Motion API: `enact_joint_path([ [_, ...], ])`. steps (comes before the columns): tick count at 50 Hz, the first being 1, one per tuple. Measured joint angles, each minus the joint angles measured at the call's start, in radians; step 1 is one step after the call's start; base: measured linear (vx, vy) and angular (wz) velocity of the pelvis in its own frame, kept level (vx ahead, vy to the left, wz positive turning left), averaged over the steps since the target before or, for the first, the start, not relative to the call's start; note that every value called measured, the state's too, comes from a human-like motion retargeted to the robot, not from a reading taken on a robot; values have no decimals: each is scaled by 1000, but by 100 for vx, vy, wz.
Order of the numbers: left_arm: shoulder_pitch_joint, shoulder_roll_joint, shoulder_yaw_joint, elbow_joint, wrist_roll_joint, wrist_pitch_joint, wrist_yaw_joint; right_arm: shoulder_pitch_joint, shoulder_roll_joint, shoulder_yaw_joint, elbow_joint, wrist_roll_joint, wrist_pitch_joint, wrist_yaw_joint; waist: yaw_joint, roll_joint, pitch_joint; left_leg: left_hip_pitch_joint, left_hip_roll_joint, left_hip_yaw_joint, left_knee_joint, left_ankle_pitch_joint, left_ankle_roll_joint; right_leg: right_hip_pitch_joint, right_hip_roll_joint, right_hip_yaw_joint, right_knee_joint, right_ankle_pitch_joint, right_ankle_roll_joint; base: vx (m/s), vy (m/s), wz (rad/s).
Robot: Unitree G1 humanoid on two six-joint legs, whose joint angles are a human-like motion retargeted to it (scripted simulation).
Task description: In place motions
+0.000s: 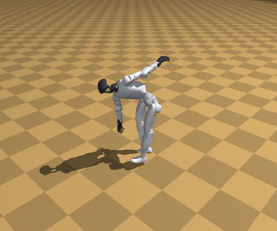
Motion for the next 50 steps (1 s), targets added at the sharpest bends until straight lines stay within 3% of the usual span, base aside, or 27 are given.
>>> enact_joint_path([
  [3,-71,21,-61,2,-33,-2,21,-40,-67,-35,-18,33,6,18,119,51,0,-80,-10,-27,-7,20,8,-74,-13,-19,32,-20,-6,7,-44,63],
  [11,-183,111,-42,2,-216,-64,86,-222,-92,108,-85,-44,48,69,261,53,0,-255,-24,-47,-33,60,13,-274,-59,-20,137,-63,2,8,-21,44],
  [15,-208,122,-38,2,-248,-113,126,-299,-62,164,-106,-60,63,81,265,53,0,-310,-35,-45,-34,68,9,-348,-77,9,188,-83,7,3,1,39],
  [20,-244,123,-48,2,-260,-117,118,-318,-33,155,-130,-56,69,100,284,53,0,-340,-36,-46,-34,72,15,-385,-69,28,188,-78,3,-2,0,2],
  [28,-286,94,-72,2,-324,-149,123,-244,-27,108,-151,-47,61,95,236,53,0,-277,-17,-28,-26,55,32,-308,-39,29,104,-20,7,-17,7,-46],
  [33,-306,59,-99,-26,-402,-277,110,-98,12,40,-226,-79,25,41,116,48,0,-156,0,-14,-8,31,44,-157,-9,24,22,23,17,-26,22,-60],
  [37,-302,59,-95,-69,-411,-289,42,58,129,-14,-262,-122,3,1,-24,-38,0,-26,11,5,5,-3,57,-24,12,55,-46,65,31,-13,34,-78],
  [43,-294,90,-80,-155,-267,-209,-139,228,390,-112,-263,-86,-13,-4,-235,-246,0,205,19,56,30,-82,69,181,33,148,-138,119,57,6,41,-97],
  [50,-307,122,-91,-260,-45,-198,-181,314,566,-89,-201,-47,-23,-45,-513,-474,0,552,40,91,45,-192,52,487,67,231,-213,136,68,40,59,-94],
])
